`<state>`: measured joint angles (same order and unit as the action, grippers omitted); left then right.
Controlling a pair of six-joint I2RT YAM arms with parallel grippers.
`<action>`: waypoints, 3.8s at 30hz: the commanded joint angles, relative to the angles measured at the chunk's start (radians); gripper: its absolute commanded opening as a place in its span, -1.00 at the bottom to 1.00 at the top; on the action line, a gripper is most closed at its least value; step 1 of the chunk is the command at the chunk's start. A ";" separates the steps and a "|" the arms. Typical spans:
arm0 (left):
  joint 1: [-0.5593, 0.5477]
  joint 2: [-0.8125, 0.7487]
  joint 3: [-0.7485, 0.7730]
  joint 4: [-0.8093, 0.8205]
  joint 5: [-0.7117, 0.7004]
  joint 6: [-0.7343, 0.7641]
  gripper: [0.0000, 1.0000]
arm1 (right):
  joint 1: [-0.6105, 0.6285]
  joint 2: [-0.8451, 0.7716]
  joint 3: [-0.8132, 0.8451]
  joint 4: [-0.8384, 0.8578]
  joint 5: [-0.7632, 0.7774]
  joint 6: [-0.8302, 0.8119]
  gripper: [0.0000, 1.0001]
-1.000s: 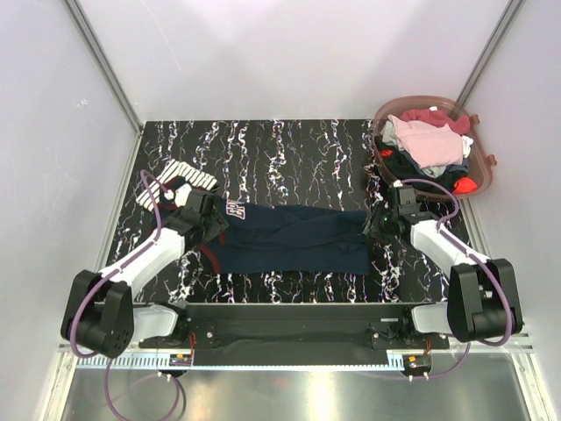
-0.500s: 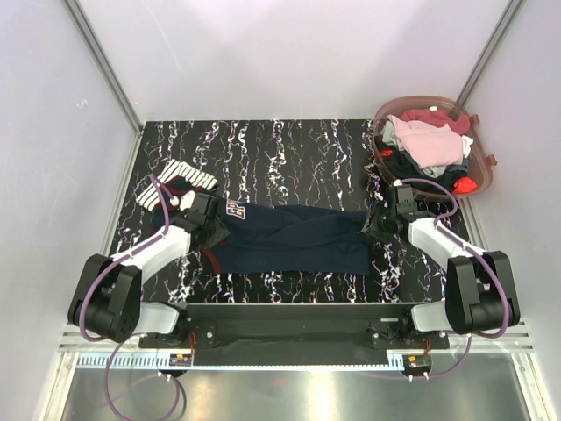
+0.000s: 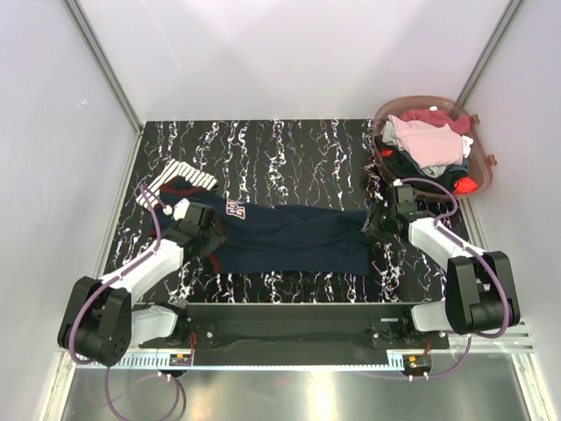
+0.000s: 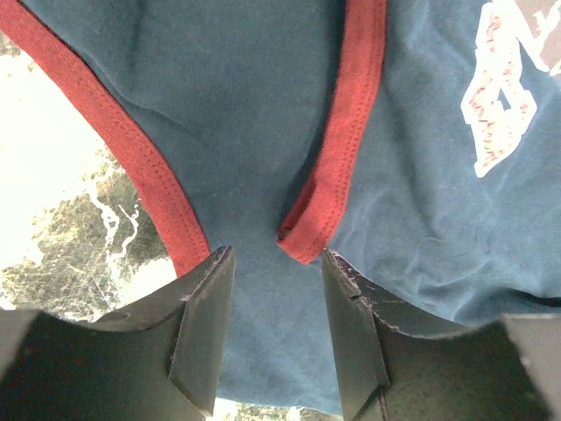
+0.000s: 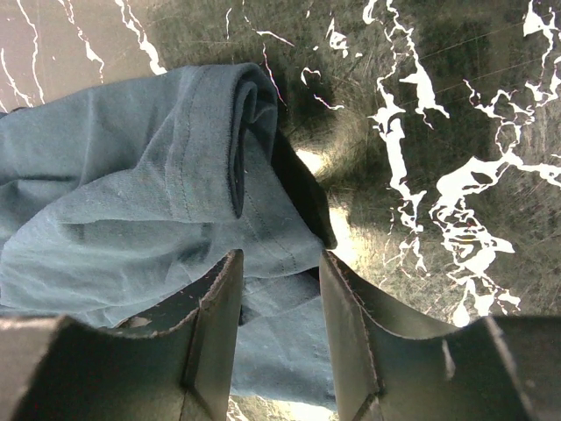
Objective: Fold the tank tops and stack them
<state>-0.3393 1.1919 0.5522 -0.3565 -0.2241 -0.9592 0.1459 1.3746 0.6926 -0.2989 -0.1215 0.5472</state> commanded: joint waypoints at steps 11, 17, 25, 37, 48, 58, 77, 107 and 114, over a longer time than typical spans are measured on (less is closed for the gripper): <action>0.000 -0.012 0.012 0.011 -0.004 0.013 -0.53 | 0.004 -0.025 0.005 0.035 -0.001 -0.003 -0.03; 0.000 0.047 0.031 0.048 0.023 0.028 -0.44 | 0.004 -0.029 0.005 0.035 -0.001 -0.003 -0.03; -0.001 0.103 0.045 0.100 0.063 0.033 -0.42 | 0.004 -0.029 0.002 0.040 -0.006 -0.004 -0.03; -0.017 0.126 0.087 0.103 0.052 0.076 -0.37 | 0.004 -0.019 0.007 0.043 -0.015 -0.004 -0.04; -0.017 0.210 0.098 0.136 0.037 0.080 -0.34 | 0.004 -0.020 0.005 0.043 -0.018 -0.006 -0.04; -0.017 0.180 0.127 0.097 0.009 0.088 -1.00 | 0.004 -0.017 0.005 0.038 -0.023 -0.009 -0.03; 0.166 -0.106 0.224 -0.067 0.095 0.080 -1.00 | 0.004 -0.016 -0.028 0.081 -0.109 0.033 0.07; 0.175 -0.046 0.301 -0.025 0.088 0.051 -1.00 | 0.006 0.076 -0.051 0.175 -0.211 0.091 -0.23; 0.175 -0.038 0.308 -0.022 0.065 0.036 -1.00 | 0.006 0.067 -0.010 0.172 -0.239 0.105 -1.00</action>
<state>-0.1719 1.1446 0.8276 -0.4240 -0.1307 -0.9035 0.1463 1.4559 0.6411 -0.1471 -0.3305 0.6422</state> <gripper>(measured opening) 0.024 0.027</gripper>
